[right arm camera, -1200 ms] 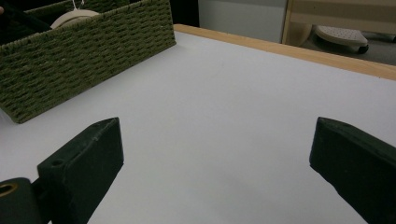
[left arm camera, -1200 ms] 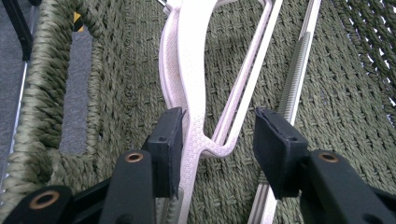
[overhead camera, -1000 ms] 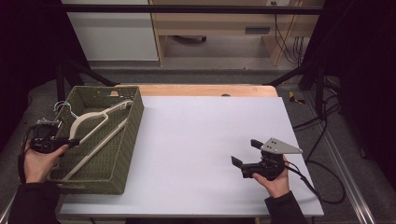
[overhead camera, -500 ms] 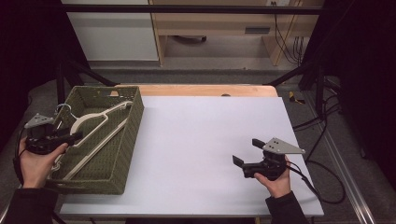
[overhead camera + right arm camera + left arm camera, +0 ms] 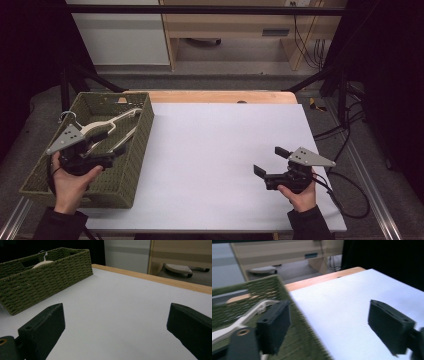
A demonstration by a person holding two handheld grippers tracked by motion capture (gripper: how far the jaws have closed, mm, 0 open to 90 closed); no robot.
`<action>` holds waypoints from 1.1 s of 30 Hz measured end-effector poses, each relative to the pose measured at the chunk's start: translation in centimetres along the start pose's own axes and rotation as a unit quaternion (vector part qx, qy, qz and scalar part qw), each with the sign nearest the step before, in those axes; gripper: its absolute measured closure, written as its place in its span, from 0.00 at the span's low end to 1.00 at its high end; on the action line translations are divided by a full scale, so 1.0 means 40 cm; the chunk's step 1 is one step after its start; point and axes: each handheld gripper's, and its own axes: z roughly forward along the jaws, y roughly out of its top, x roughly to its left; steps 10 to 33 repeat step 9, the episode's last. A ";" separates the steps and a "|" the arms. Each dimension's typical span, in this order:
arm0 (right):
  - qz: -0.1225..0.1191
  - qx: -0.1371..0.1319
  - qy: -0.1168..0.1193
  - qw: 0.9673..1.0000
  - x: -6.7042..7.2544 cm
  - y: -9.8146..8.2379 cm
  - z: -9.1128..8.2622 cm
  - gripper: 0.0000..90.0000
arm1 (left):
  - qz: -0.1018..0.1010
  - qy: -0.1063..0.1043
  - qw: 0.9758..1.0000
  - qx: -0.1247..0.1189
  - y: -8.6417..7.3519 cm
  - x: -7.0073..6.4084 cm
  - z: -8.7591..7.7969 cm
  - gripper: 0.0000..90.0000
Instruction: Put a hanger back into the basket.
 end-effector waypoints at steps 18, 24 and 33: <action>0.001 -0.011 0.002 1.000 -0.008 0.004 -0.019 0.02 | 0.014 -0.031 0.999 0.006 -0.038 -0.095 0.067 0.13; 0.001 -0.011 0.002 1.000 -0.008 0.004 -0.019 0.02 | 0.014 -0.031 0.999 0.006 -0.038 -0.095 0.067 0.13; 0.001 -0.011 0.002 1.000 -0.008 0.004 -0.019 0.02 | 0.014 -0.031 0.999 0.006 -0.038 -0.095 0.067 0.13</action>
